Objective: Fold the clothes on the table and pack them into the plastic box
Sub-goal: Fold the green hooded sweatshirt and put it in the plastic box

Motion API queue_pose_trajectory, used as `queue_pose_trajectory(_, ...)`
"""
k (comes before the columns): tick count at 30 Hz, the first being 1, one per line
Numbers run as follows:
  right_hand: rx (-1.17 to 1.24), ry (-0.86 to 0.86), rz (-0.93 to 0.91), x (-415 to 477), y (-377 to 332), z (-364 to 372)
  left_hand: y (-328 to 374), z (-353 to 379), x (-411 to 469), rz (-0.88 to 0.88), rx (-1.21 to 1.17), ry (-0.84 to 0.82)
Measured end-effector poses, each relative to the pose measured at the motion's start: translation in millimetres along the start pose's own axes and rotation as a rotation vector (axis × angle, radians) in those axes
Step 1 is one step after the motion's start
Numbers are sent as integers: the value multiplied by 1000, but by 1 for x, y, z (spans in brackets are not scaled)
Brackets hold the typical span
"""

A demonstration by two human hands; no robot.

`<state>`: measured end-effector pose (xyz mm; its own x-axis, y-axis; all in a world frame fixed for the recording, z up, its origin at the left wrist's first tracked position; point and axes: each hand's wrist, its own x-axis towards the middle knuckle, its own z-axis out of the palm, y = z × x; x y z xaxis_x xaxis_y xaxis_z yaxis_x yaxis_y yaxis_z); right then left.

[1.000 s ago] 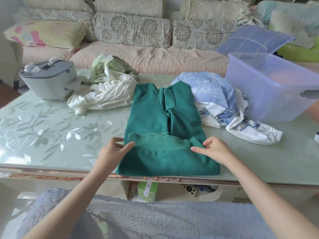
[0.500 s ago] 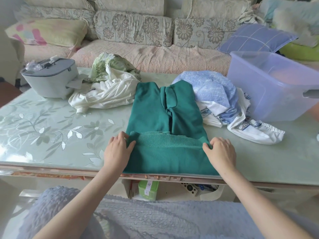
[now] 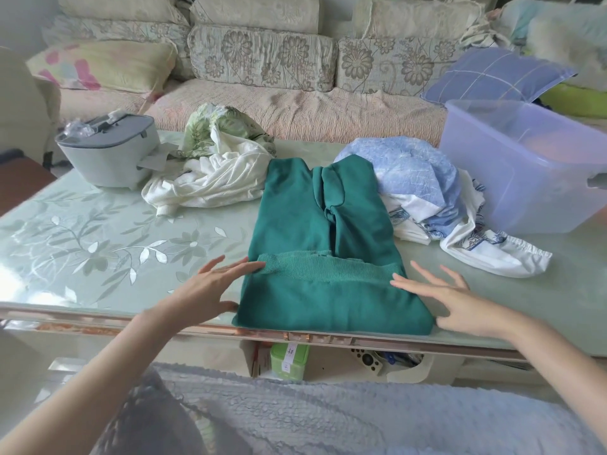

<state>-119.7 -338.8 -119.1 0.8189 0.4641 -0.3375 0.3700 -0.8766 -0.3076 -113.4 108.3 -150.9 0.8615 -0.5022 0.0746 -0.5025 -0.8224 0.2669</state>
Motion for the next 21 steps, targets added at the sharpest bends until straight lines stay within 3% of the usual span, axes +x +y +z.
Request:
queue_pose_trajectory(2,49,-14,71,-3,3,-4,-1,-3,2,14,-19,-29)
queue_pose_trajectory(6,-91,-26,-32,-2,1,3,0,-8,2,20,-2,-77)
queue_pose_trajectory(8,-149,80,-59,-2,-3,14,0,-5,0,54,0,-36)
queue_pose_trajectory(14,45,426,-134,3,14,31,2,10,8,112,-78,260)
queue_pose_trajectory(17,408,512,14,15,5,19,10,6,21,-35,-269,328)
queue_pose_trajectory(19,776,596,-37,24,-12,5,21,-4,27,-288,-518,310)
queue_pose_trajectory(21,923,728,-61,34,-24,-11,31,-16,35,-402,-645,375)
